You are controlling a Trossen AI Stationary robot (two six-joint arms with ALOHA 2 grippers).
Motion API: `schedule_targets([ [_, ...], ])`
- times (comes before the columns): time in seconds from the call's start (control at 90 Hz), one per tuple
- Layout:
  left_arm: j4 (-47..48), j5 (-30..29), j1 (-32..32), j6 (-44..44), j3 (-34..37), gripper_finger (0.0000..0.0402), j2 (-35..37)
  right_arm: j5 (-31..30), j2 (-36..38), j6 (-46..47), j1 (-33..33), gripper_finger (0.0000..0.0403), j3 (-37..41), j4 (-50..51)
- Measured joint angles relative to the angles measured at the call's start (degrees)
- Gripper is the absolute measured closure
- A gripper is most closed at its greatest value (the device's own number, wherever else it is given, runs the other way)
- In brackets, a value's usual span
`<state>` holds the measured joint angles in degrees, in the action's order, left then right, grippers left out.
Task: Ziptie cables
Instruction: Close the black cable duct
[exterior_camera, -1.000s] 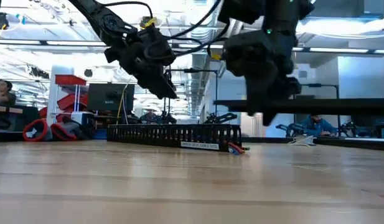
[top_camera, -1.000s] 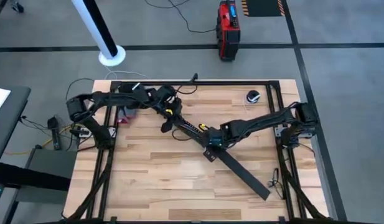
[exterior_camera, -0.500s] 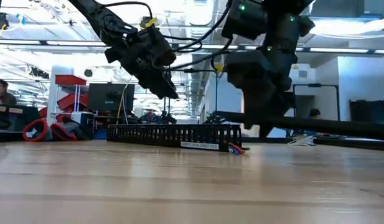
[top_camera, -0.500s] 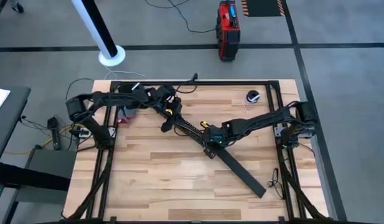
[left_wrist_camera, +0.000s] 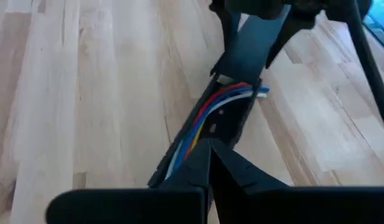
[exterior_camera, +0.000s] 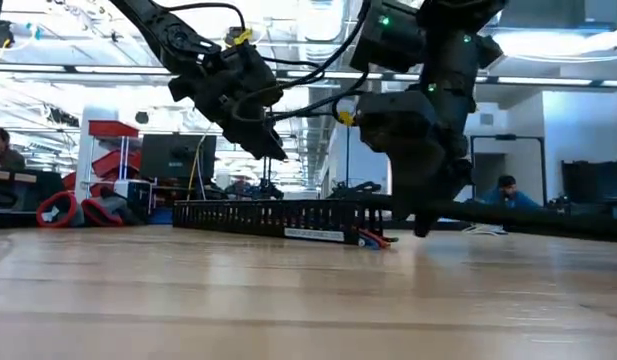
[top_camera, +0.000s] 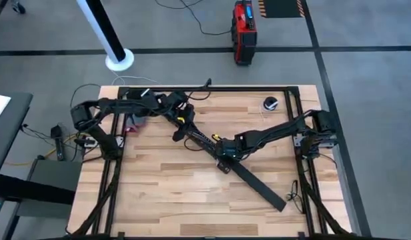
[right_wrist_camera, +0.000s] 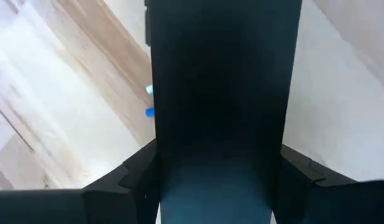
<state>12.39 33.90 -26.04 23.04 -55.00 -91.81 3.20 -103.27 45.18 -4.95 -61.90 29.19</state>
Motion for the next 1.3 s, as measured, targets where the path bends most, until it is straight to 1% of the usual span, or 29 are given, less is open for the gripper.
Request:
schedule_targets([
  [0.122,0.17,-1.27,0.00,-0.10,0.00,0.0401,0.00,0.15,0.16,0.29,0.00,0.0199,-0.45,0.75],
  [0.256,0.17,-1.45,0.00,-0.14,0.00,0.0401,0.00,0.78,0.14,0.46,-0.21,0.0199,-2.79,2.55],
  [0.367,0.08,-1.56,-0.02,-0.01,0.00,0.0401,0.00,1.23,0.16,0.44,-0.32,0.0200,-4.19,2.00],
  [0.611,0.19,-1.60,-0.02,0.03,0.00,0.0401,0.00,0.97,-0.23,1.32,-0.13,0.0200,-4.16,3.67],
  [0.967,0.13,-1.65,-0.02,0.23,0.00,0.0401,0.00,0.85,-2.80,2.35,0.17,0.0200,-4.25,3.69],
  [1.089,0.19,-1.82,-0.02,0.25,0.00,0.0401,0.00,1.21,-2.81,2.34,0.22,0.0200,-4.25,3.98],
  [1.3,0.48,-1.85,-0.02,0.27,0.00,0.0401,0.00,1.18,-0.92,2.34,0.22,0.0200,-4.10,7.63],
])
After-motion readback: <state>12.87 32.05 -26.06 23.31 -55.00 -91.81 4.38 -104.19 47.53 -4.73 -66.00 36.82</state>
